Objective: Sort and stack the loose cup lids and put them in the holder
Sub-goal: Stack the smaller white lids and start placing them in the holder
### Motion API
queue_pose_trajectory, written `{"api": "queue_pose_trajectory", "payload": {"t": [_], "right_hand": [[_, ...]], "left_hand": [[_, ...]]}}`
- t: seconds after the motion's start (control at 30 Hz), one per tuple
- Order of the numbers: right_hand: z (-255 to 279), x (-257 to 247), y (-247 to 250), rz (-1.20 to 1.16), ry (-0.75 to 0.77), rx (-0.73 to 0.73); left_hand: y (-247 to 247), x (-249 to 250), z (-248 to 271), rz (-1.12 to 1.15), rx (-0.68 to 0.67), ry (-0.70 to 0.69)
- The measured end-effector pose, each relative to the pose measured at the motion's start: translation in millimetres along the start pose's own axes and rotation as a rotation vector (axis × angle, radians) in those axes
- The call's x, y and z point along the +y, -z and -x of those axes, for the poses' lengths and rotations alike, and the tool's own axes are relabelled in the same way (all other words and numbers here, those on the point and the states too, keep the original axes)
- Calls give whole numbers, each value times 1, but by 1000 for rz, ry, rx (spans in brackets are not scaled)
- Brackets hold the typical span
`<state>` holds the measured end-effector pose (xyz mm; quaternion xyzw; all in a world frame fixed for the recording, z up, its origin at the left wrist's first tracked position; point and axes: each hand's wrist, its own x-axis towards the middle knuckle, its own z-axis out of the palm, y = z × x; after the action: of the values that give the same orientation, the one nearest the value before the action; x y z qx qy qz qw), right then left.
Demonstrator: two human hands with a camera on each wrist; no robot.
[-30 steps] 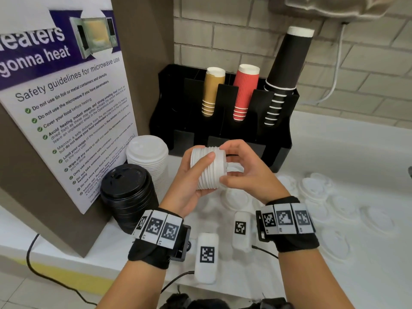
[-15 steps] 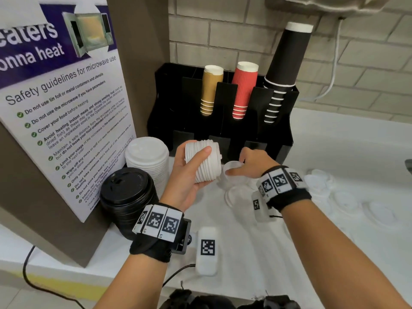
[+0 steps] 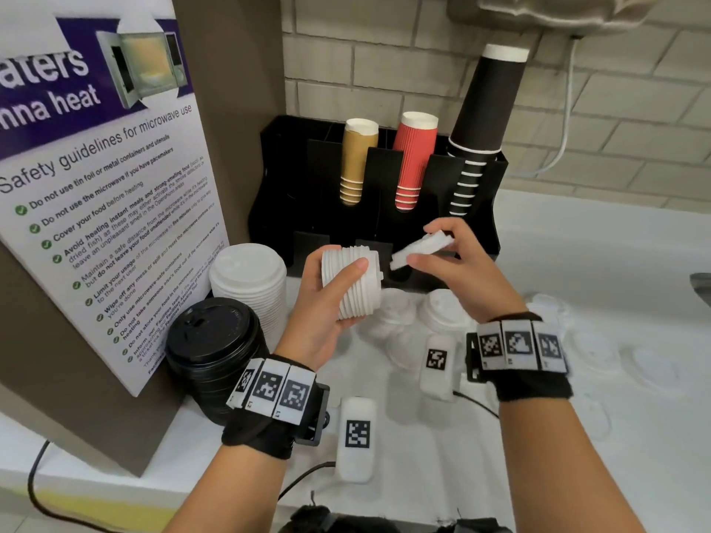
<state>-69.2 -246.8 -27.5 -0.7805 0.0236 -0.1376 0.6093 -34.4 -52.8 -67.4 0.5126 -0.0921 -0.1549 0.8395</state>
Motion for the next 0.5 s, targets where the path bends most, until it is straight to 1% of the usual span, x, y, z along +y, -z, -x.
{"api": "queue_pose_trajectory", "payload": {"t": [0.07, 0.17, 0.27, 0.4, 0.5], "right_hand": [[13, -1, -10, -180, 46, 9], [23, -2, -26, -314, 52, -46], [29, -2, -35, -233, 42, -96], [31, -2, -33, -111, 14, -145], [32, -5, -30, -27, 49, -193]], "left_hand": [[-3, -2, 0, 8, 0, 11], [-5, -4, 2, 25, -4, 37], [-6, -4, 4, 33, -5, 46], [-9, -2, 5, 61, -14, 56], [-12, -2, 6, 60, -19, 60]]}}
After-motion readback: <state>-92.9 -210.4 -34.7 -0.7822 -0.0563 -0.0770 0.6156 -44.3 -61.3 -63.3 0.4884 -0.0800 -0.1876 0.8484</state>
